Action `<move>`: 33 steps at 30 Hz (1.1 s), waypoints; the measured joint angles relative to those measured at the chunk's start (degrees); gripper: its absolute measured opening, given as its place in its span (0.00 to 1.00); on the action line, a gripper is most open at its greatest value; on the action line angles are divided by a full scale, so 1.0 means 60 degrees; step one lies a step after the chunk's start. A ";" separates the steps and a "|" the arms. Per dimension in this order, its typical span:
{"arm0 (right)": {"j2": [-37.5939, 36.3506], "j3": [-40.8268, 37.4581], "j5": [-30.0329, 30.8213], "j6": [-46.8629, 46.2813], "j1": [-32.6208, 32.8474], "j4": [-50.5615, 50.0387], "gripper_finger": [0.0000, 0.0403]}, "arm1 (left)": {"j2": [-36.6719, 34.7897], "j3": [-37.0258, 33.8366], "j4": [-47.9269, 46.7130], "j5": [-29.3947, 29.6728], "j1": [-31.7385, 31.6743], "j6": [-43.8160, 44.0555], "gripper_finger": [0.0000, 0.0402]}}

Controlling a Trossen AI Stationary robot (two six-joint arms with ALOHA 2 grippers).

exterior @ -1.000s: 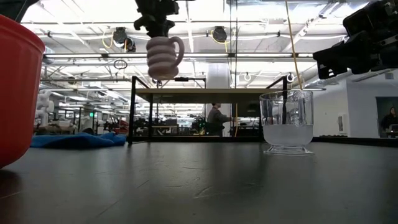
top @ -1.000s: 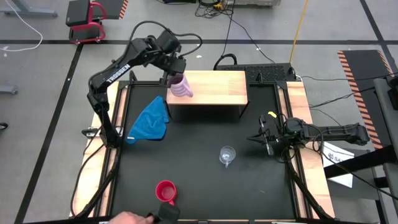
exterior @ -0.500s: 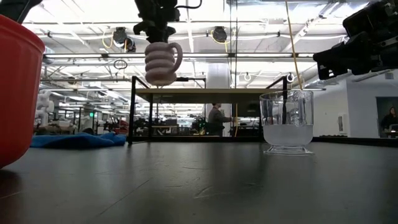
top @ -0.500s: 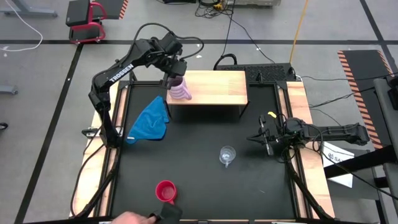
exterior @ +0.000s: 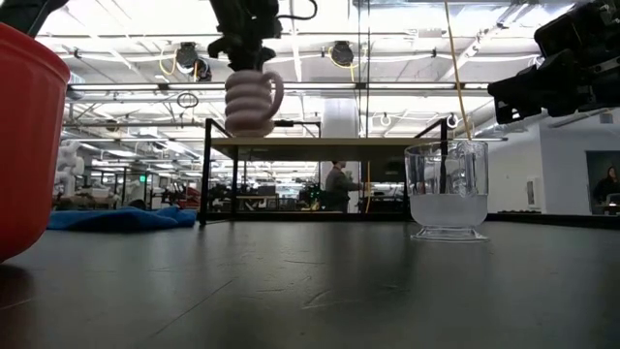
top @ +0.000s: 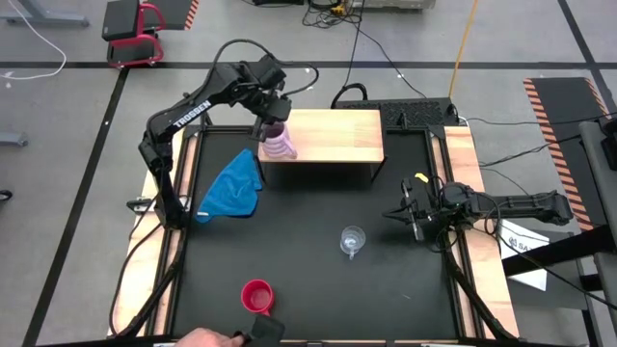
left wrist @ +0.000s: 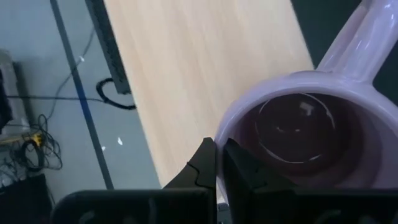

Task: Stack small to large cups/mugs on shelf
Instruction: Put the purple mug on the shelf

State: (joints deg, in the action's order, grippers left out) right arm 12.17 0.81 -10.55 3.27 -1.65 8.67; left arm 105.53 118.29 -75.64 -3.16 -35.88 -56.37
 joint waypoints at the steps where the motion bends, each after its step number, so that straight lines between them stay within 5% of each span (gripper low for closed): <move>1: 0.0002 0.0000 -0.0003 0.0002 0.0001 0.0000 0.00 | 0.0005 -0.0051 0.0063 0.0095 0.0000 0.0020 0.02; 33: 0.0001 0.0000 0.0001 0.0069 -0.0001 -0.0056 0.00 | 0.0384 -0.0115 0.0406 0.0459 0.0312 0.0016 0.02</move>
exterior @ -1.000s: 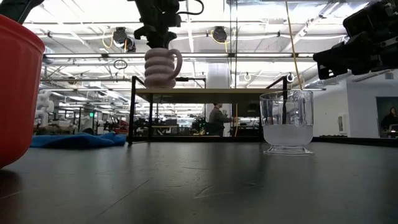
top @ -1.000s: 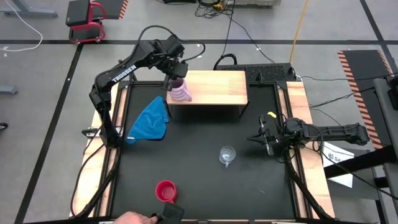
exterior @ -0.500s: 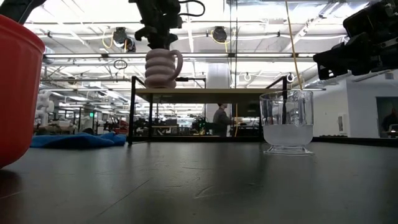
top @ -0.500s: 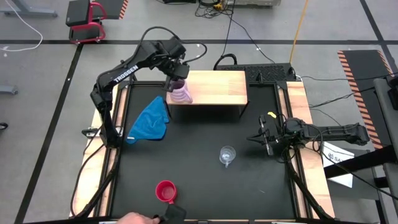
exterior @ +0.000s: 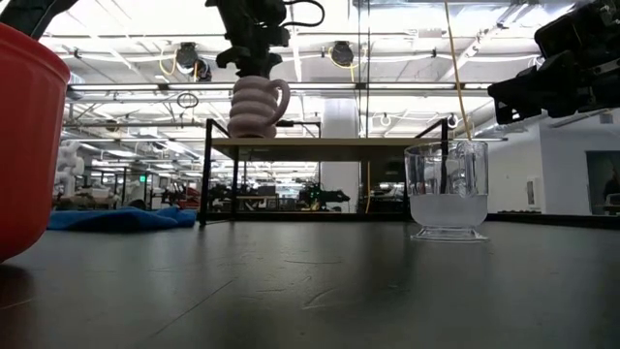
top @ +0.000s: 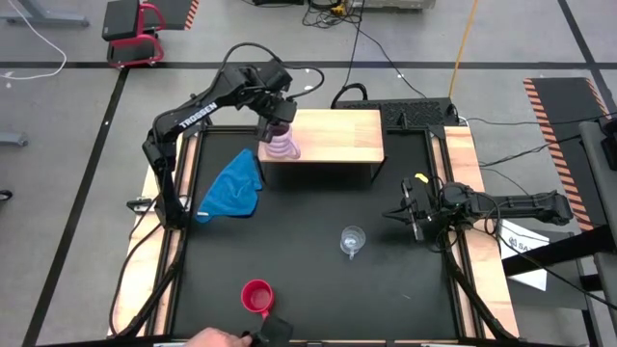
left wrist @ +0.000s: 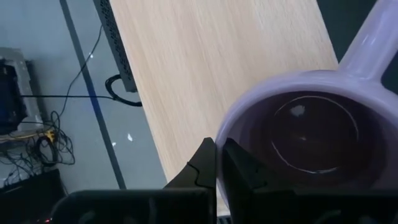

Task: Stack small to large cups/mugs on shelf
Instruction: Put the purple mug on the shelf

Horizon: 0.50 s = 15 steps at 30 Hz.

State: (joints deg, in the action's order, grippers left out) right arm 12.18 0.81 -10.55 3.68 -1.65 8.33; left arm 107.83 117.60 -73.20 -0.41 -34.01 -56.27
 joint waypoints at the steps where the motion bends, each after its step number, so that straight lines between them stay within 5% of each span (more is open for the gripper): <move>1: 0.0001 0.0001 0.0000 0.0000 0.0001 0.0001 0.00 | -0.0003 0.0000 -0.0021 0.0068 0.0026 0.0003 0.02; 15: 0.0001 -0.0003 0.0000 -0.0095 0.0000 0.0003 0.00 | -0.0036 -0.0011 -0.0175 0.0732 0.0419 0.0249 0.02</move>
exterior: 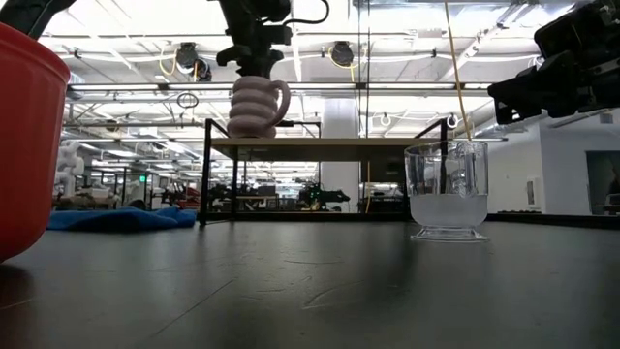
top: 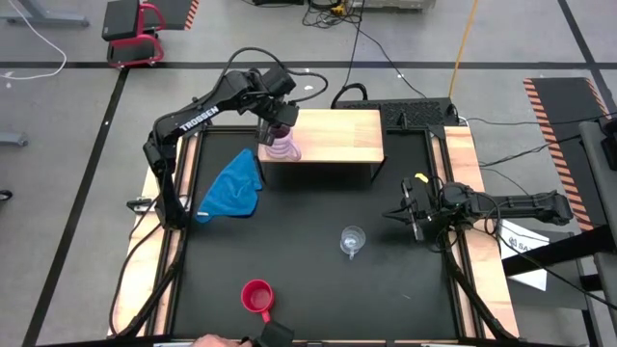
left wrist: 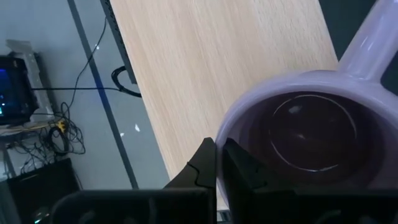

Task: Stack small to large cups/mugs on shelf
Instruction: Put the purple mug on the shelf

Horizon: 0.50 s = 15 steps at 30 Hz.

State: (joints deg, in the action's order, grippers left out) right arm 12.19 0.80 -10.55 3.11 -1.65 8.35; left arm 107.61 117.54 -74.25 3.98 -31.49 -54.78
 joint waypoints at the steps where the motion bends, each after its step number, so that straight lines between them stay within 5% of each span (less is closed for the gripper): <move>1: 0.0000 0.0002 -0.0002 -0.0058 0.0002 -0.0001 0.00 | 0.0000 0.0000 -0.0005 0.0065 0.0015 0.0013 0.02; 15: -0.0004 0.0003 -0.0001 -0.0149 0.0000 0.0002 0.00 | -0.0272 -0.0055 -0.0076 0.0237 0.0039 0.0078 0.02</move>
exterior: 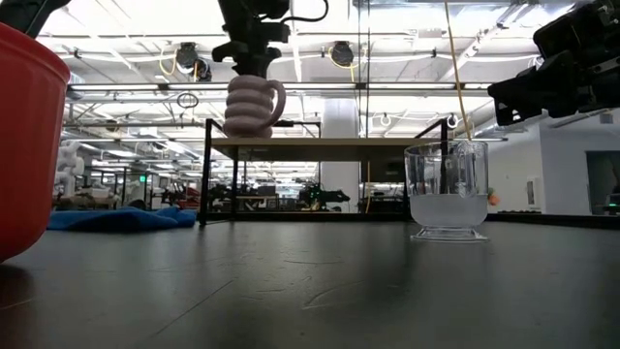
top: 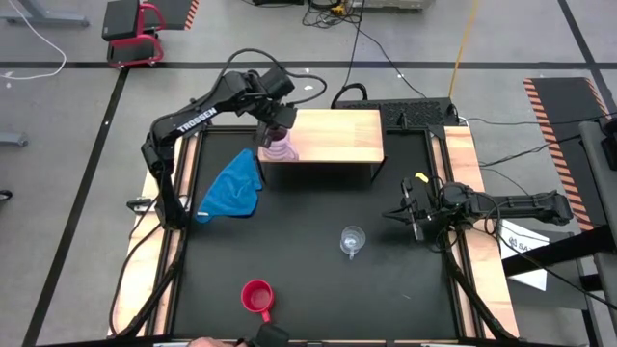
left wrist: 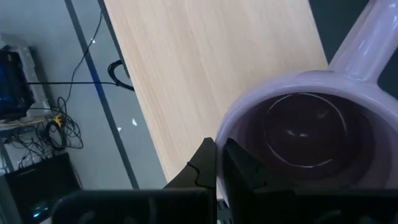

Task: Stack small to large cups/mugs on shelf
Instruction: Put the purple mug on the shelf

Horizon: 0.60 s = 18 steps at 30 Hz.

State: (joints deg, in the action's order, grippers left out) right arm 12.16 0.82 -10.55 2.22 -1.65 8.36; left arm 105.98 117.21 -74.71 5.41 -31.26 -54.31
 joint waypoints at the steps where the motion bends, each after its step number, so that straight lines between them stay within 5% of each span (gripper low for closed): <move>1: 0.0004 0.0001 -0.0002 0.0000 0.0003 0.0000 0.00 | -0.0014 0.0000 -0.0005 0.0002 -0.0001 0.0003 0.02; 18: 0.0000 -0.0003 -0.0003 -0.0007 0.0004 -0.0004 0.00 | -0.0034 0.0018 0.0458 0.0043 -0.0030 -0.0166 0.02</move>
State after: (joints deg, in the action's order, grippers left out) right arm 12.16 0.80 -10.57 2.17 -1.63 8.34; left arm 105.78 117.32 -71.96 5.67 -31.44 -55.31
